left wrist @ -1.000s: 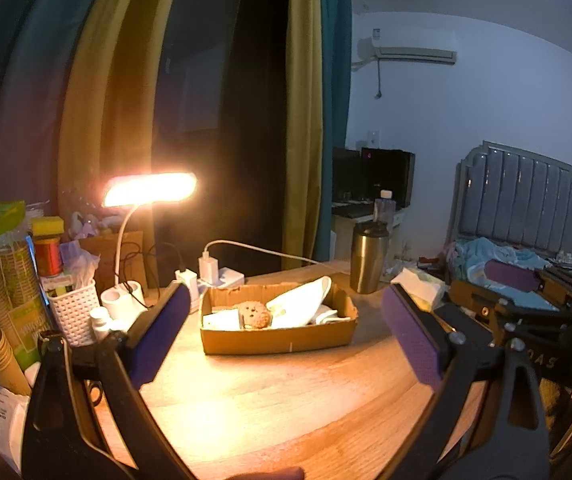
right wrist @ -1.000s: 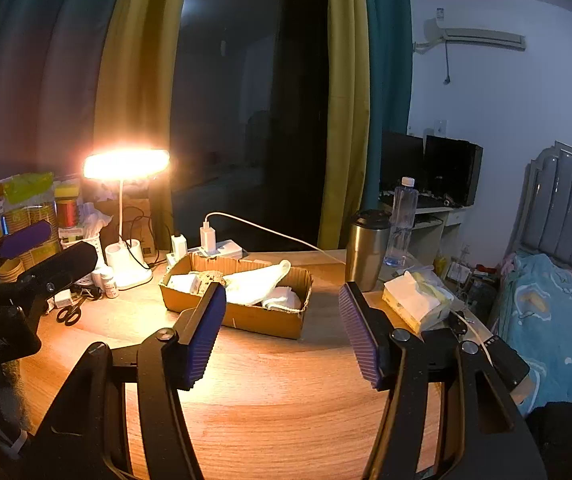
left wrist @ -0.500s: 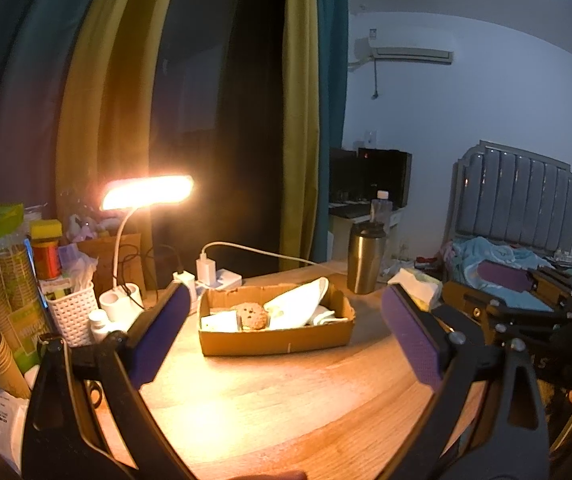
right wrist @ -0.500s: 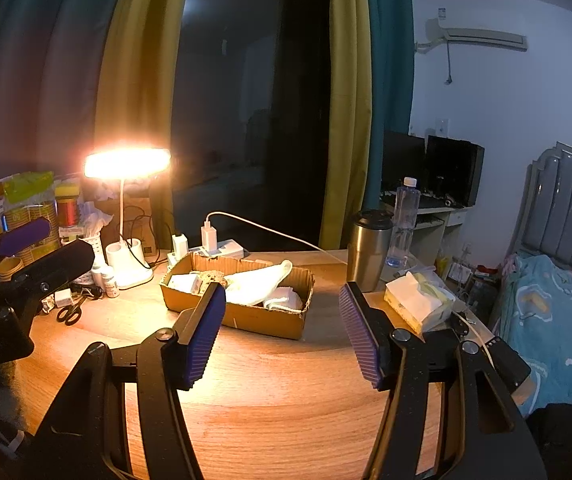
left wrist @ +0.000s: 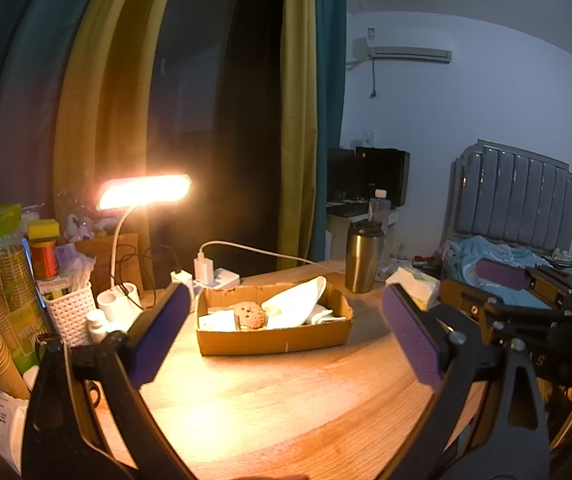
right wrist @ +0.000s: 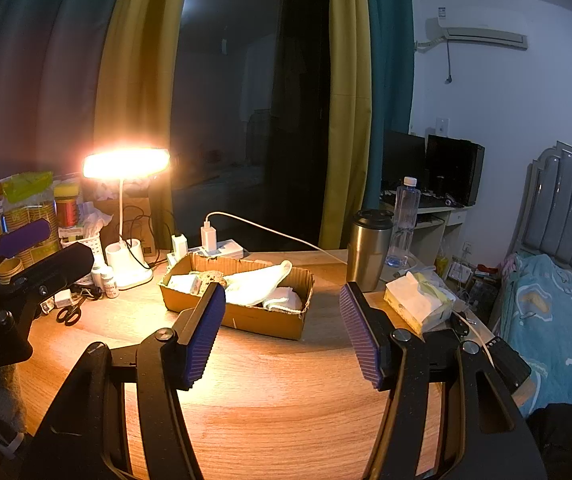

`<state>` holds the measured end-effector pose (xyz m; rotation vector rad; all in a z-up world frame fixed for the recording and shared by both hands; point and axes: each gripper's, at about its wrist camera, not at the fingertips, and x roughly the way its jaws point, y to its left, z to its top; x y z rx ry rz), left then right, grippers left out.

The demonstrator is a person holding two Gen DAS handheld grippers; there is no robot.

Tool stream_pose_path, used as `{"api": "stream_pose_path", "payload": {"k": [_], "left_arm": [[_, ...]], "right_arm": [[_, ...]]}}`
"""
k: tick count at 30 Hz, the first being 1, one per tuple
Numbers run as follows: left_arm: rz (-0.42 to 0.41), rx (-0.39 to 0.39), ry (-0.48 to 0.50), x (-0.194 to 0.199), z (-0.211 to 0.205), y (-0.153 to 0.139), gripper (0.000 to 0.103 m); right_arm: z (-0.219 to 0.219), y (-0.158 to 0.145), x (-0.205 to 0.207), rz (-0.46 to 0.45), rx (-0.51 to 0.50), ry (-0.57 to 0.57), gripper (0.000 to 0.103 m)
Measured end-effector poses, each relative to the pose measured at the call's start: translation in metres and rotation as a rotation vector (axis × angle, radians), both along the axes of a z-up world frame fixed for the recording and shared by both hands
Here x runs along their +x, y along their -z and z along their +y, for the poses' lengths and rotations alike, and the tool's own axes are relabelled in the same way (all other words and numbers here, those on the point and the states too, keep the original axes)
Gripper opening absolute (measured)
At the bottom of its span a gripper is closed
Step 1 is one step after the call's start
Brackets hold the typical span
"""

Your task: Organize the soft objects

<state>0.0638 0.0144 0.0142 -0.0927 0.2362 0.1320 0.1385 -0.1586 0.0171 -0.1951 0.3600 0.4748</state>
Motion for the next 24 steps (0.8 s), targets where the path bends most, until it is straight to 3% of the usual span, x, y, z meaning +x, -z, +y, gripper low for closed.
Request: {"api": "stream_pose_path", "payload": {"k": [24], "left_arm": [[0.004, -0.003, -0.003, -0.0010, -0.0010, 0.0021, 0.097]], "right_arm": [[0.0005, -0.0003, 0.0003, 0.001, -0.001, 0.000, 0.063]]}}
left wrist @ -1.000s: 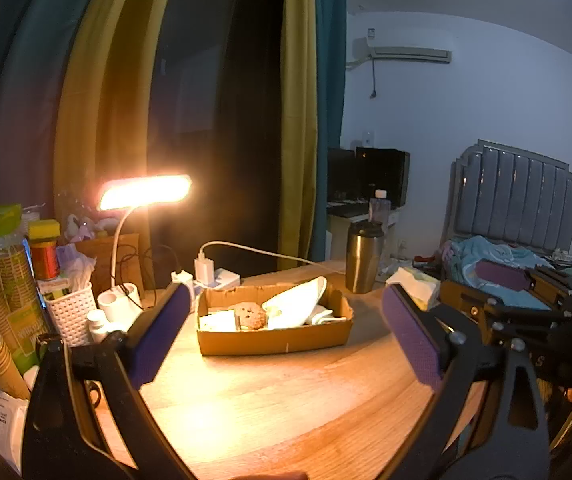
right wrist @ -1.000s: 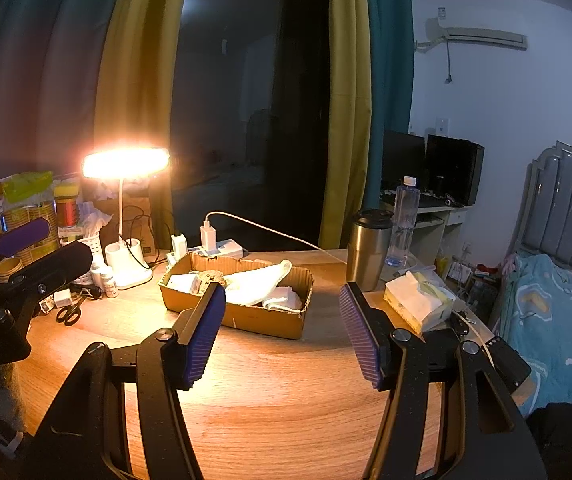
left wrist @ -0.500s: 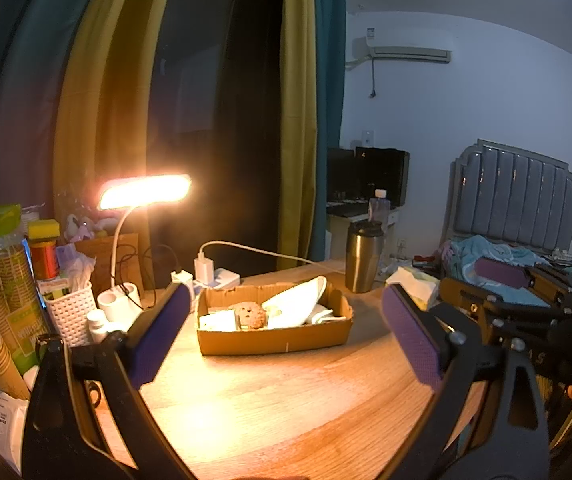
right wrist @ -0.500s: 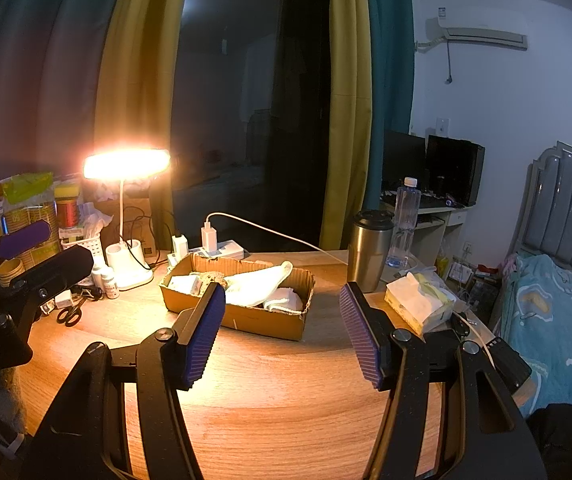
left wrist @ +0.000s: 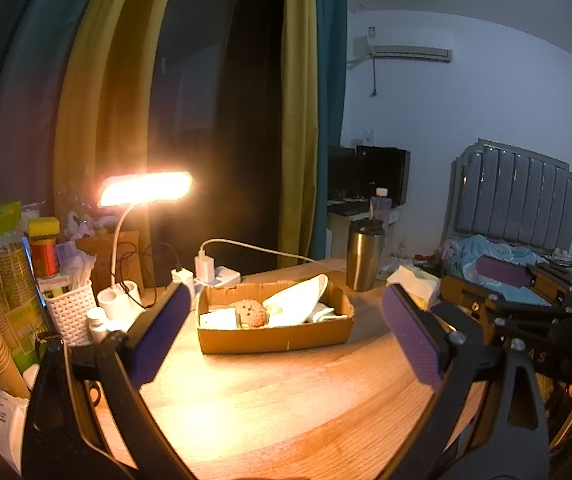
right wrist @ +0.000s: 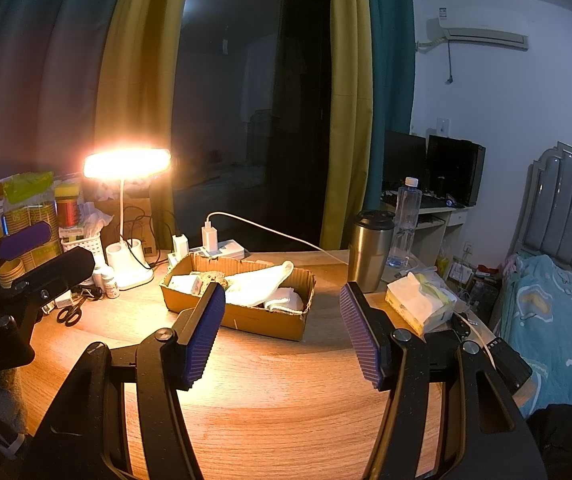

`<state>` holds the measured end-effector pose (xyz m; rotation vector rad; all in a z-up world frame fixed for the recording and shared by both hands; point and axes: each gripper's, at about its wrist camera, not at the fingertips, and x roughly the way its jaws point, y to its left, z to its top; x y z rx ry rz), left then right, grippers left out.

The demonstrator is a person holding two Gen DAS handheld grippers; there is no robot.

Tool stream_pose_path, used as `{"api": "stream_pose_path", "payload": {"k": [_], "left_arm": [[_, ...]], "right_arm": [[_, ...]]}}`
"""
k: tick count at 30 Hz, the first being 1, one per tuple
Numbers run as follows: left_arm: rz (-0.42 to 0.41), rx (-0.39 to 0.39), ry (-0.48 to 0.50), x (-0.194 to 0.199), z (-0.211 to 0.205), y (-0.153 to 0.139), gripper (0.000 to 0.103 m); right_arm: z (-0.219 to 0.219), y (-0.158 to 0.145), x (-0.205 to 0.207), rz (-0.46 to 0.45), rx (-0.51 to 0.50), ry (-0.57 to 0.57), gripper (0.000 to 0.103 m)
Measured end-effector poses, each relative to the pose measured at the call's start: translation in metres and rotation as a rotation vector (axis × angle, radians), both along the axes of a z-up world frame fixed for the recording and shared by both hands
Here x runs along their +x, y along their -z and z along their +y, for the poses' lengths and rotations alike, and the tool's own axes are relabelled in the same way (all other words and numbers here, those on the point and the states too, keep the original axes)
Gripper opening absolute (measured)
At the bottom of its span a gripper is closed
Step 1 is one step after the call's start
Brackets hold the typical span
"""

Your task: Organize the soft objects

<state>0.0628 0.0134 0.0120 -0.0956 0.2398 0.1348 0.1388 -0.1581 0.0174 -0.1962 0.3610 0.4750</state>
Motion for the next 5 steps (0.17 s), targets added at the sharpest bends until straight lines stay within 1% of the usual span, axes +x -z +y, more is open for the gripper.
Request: {"api": "stream_pose_path", "payload": {"k": [5], "left_arm": [[-0.012, 0.020, -0.003, 0.0009, 0.0024, 0.0024, 0.097]], "right_arm": [[0.0023, 0.0021, 0.0025, 0.000, -0.005, -0.003, 0.063]]}}
